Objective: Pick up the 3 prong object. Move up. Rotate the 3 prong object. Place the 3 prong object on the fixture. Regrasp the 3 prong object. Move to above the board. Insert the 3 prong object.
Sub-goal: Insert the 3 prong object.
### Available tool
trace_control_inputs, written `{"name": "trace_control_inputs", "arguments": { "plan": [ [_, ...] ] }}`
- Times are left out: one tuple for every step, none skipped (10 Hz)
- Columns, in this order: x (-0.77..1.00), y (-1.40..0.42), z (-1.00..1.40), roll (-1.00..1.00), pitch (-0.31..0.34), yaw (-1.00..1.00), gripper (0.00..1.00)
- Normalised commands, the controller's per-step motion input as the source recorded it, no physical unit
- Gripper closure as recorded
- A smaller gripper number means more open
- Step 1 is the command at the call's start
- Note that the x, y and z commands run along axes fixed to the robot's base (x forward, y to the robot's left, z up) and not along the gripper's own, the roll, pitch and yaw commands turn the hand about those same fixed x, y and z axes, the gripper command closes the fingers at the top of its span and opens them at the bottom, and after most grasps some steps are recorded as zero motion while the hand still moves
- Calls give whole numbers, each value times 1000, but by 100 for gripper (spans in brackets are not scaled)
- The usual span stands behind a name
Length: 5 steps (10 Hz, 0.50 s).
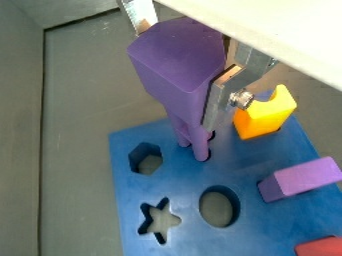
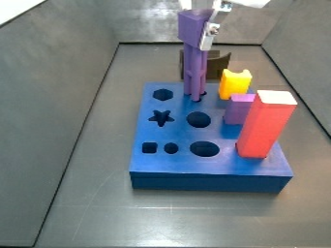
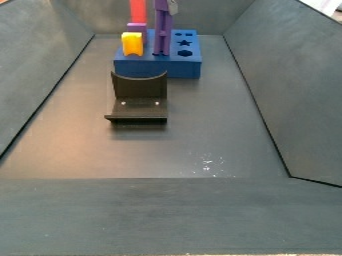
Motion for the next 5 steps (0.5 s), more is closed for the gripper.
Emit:
{"name": "trace_control_inputs", "arguments": {
  "plan": [
    [169,-163,0,66,101,69,100],
    [214,0,-37,0,77,77,100],
    [260,114,-74,0,107,163,100],
    [14,0,-83,20,51,51,100],
    [0,80,-83,6,57,0,100]
  ]
}}
